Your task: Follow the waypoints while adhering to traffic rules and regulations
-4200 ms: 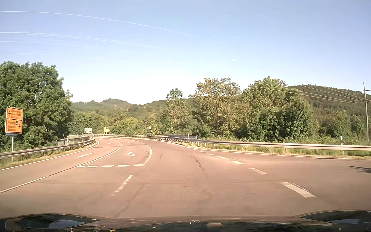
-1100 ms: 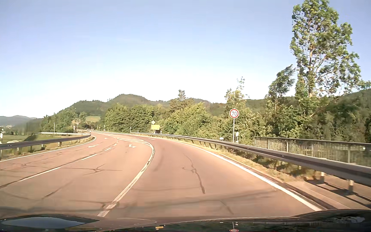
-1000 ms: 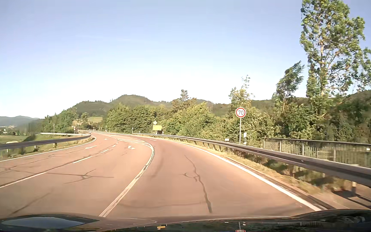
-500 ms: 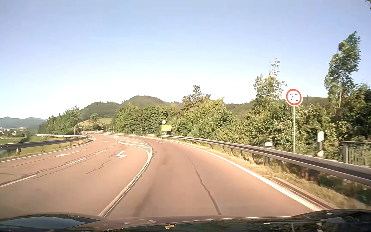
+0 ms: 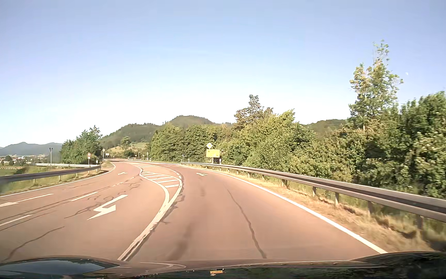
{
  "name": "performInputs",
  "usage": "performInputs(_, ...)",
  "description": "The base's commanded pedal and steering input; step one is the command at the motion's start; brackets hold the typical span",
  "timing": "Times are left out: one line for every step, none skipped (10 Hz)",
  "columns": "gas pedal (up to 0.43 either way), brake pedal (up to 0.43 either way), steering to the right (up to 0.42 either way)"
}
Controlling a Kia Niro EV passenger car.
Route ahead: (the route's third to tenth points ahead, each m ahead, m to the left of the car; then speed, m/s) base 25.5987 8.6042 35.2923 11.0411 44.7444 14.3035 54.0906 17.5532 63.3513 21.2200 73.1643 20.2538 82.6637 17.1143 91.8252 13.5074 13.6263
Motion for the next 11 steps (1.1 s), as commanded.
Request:
performInputs(0.087, 0.000, -0.043)
performInputs(0.087, 0.000, -0.043)
performInputs(0.087, 0.000, -0.042)
performInputs(0.087, 0.000, -0.043)
performInputs(0.059, 0.000, -0.043)
performInputs(0.000, 0.000, -0.043)
performInputs(0.000, 0.000, -0.042)
performInputs(0.000, 0.000, -0.043)
performInputs(0.000, 0.000, -0.043)
performInputs(0.000, 0.000, -0.043)
performInputs(0.000, 0.000, -0.043)
